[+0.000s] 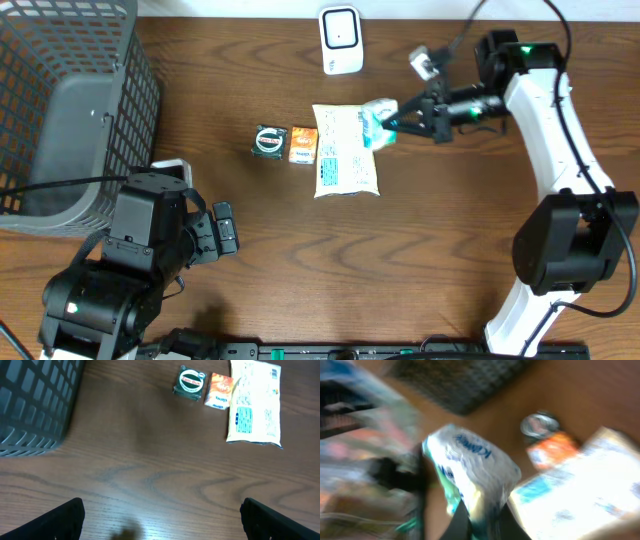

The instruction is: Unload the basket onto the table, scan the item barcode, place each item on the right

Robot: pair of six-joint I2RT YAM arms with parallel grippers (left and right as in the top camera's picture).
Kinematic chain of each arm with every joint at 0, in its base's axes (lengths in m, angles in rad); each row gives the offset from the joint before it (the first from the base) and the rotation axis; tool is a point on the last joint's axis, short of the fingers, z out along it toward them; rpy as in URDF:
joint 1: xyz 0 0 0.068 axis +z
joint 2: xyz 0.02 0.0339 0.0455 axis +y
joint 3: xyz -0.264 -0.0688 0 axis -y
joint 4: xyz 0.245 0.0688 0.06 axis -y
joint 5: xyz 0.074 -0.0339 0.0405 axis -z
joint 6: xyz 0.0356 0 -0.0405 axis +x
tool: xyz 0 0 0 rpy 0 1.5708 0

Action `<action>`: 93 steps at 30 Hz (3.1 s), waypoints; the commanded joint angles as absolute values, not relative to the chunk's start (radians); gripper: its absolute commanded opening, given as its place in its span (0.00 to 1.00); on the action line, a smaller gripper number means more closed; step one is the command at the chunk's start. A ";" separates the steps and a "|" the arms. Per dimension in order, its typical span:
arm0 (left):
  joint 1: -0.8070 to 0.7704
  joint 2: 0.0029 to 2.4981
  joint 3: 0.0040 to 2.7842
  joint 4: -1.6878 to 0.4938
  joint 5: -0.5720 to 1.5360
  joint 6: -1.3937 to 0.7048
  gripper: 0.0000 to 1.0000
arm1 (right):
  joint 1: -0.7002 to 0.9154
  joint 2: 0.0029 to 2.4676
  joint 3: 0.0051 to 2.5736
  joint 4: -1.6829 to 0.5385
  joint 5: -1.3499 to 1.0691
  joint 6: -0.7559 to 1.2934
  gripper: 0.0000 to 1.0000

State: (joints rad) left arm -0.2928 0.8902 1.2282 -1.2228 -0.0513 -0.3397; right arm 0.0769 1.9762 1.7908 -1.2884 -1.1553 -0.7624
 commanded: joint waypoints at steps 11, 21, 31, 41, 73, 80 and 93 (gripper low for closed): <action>-0.291 0.888 1.227 -1.222 -0.052 -0.338 0.98 | 0.337 1.983 1.829 -0.703 -0.122 0.123 0.01; -0.291 0.888 1.227 -1.222 -0.052 -0.338 0.98 | 0.340 2.267 2.246 -0.673 -0.046 0.019 0.01; -0.291 0.888 1.227 -1.222 -0.052 -0.338 0.98 | 0.390 2.430 2.310 -0.530 0.296 -0.345 0.01; -0.291 0.888 1.227 -1.222 -0.052 -0.338 0.98 | 0.400 2.427 2.311 -0.571 0.316 -0.344 0.01; -0.291 0.888 1.227 -1.222 -0.052 -0.338 0.98 | -0.091 2.386 2.308 -1.292 -0.339 0.014 0.91; -0.291 0.888 1.227 -1.222 -0.052 -0.338 0.98 | -0.010 2.386 2.304 -1.456 -0.629 -0.016 0.99; -0.291 0.888 1.227 -1.222 -0.052 -0.338 0.97 | 0.196 2.387 2.053 -1.363 -0.620 0.058 0.98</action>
